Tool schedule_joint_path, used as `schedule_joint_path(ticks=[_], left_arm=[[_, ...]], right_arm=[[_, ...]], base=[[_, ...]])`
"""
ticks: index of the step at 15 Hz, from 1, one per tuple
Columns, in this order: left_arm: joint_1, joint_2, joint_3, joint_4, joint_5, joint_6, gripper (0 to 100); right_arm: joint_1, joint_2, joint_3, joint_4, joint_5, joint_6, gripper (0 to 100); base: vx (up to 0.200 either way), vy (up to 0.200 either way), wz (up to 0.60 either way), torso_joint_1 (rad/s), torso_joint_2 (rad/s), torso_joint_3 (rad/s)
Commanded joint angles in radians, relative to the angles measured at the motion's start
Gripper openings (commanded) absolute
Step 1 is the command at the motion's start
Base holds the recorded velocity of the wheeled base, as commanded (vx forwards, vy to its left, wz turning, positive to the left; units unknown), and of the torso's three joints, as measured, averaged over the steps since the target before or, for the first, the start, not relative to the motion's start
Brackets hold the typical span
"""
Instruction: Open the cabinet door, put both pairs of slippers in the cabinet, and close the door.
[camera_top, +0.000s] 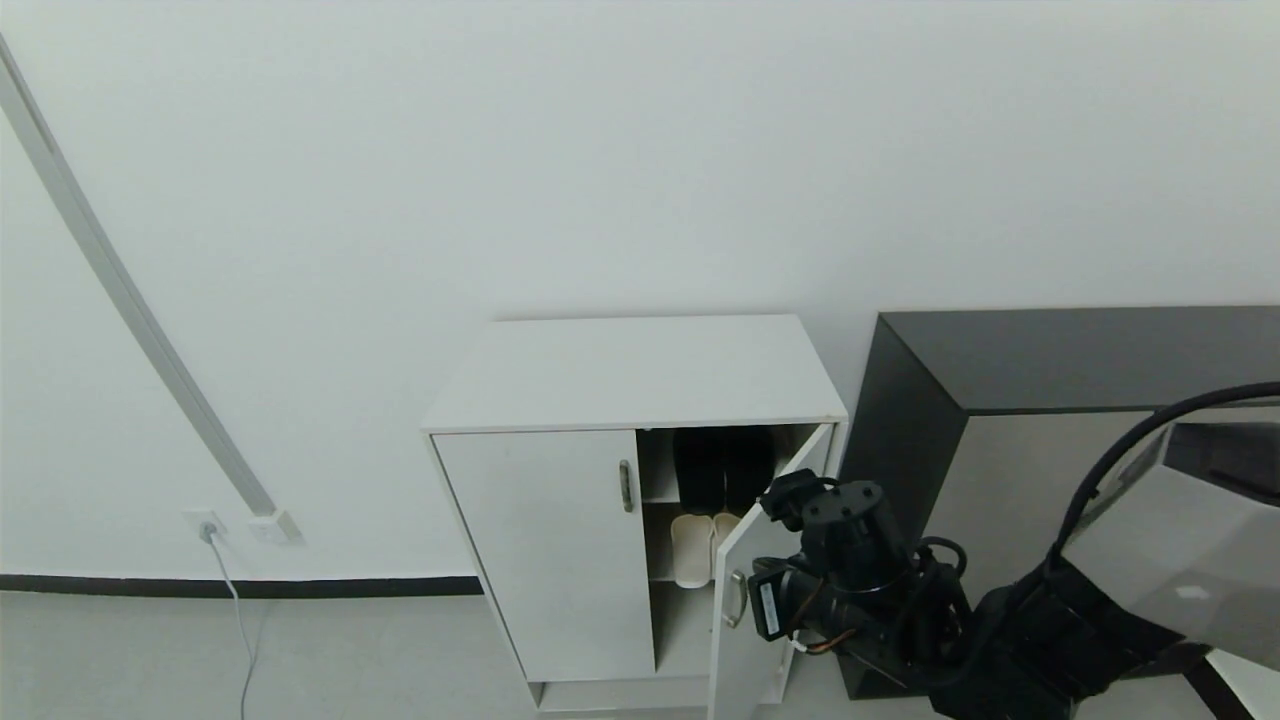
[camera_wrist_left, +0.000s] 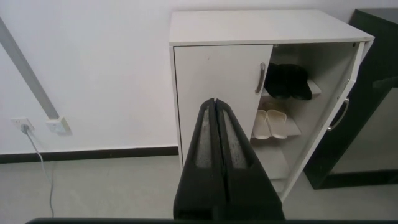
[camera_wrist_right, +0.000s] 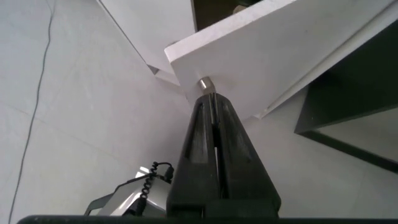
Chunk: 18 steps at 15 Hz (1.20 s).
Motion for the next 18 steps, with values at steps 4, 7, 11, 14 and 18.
schedule_joint_path(ticks=[4,7,11,14,18], left_arm=[[0.000,0.001,0.000,0.000,0.000,0.000,0],[0.000,0.001,0.000,0.000,0.000,0.000,0],[0.000,0.001,0.000,0.000,0.000,0.000,0],[0.000,0.001,0.000,0.000,0.000,0.000,0],[0.000,0.001,0.000,0.000,0.000,0.000,0]], right_arm=[[-0.027,0.107,-0.054,-0.052,0.000,0.000,0],[-0.034,0.152,-0.100,-0.066,0.000,-0.003,0],[-0.044,0.205,-0.173,-0.067,0.000,-0.003,0],[-0.067,0.250,-0.250,-0.066,0.000,-0.005,0],[-0.090,0.305,-0.353,-0.060,0.000,-0.014,0]], base=[[0.000,0.000,0.00,0.000,0.00,0.000],[0.000,0.000,0.00,0.000,0.00,0.000],[0.000,0.000,0.00,0.000,0.00,0.000],[0.000,0.000,0.00,0.000,0.00,0.000],[0.000,0.000,0.00,0.000,0.00,0.000]])
